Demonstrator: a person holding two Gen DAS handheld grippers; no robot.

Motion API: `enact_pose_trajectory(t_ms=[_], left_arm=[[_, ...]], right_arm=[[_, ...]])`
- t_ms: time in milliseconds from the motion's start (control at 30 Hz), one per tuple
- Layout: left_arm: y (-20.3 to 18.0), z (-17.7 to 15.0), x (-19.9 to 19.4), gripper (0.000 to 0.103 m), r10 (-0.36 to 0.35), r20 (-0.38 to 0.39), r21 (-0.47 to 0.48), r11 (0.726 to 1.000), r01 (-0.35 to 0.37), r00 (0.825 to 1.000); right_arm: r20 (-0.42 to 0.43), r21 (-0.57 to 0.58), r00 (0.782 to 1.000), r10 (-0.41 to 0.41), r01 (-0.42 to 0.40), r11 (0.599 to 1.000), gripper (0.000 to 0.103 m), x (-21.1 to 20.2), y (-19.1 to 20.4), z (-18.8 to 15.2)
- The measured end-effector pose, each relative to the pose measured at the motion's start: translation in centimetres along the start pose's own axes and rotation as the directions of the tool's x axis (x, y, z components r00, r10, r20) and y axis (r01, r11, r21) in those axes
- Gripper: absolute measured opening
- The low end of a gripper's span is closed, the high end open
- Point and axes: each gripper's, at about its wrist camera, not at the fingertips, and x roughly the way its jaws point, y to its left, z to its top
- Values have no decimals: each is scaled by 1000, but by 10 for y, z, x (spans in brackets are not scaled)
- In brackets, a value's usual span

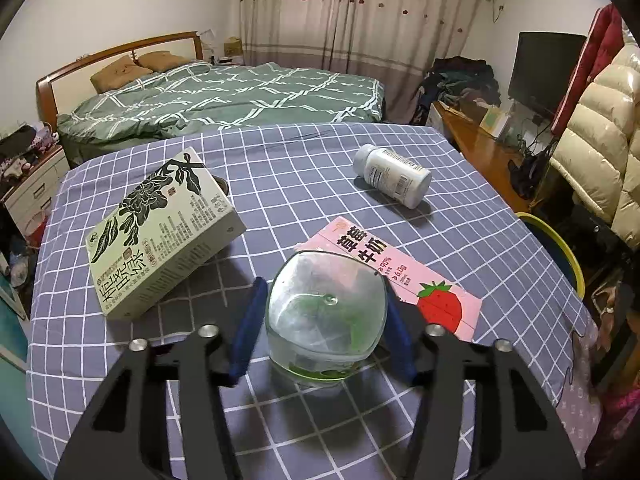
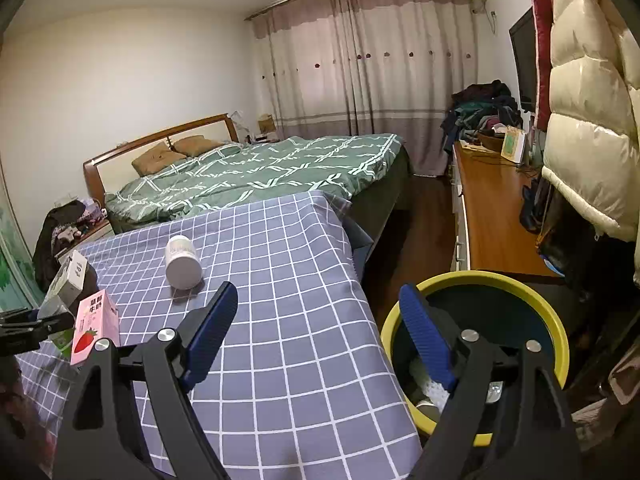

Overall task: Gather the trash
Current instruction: 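Grasp the clear plastic cup with the left gripper, then carry the clear cup over the bin and release it with the left gripper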

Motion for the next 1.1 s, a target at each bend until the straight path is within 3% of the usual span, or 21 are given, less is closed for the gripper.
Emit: enact_pose_trajectory(t_ms=[333,567,867,1100], left_arm=[[-2,7,-48,51,41,55,-23,999,-40,998],[-44,27,-67,51,-26,68,50,998,23,997],[-149,70,-42,51,-199,36,209,960,188,979],[-265,91,4,51,-349,-61,309,884,350,935]], right_arm=[[11,41,1000,6,-6,999,82,-3,-9,0],[77,101,997,0,-8,995,82,-26,-33,1],[126,220,984,-124,94,971,86,-74,-111,2],[100,278,975,-200,165,946,86,-95,-160,-19]])
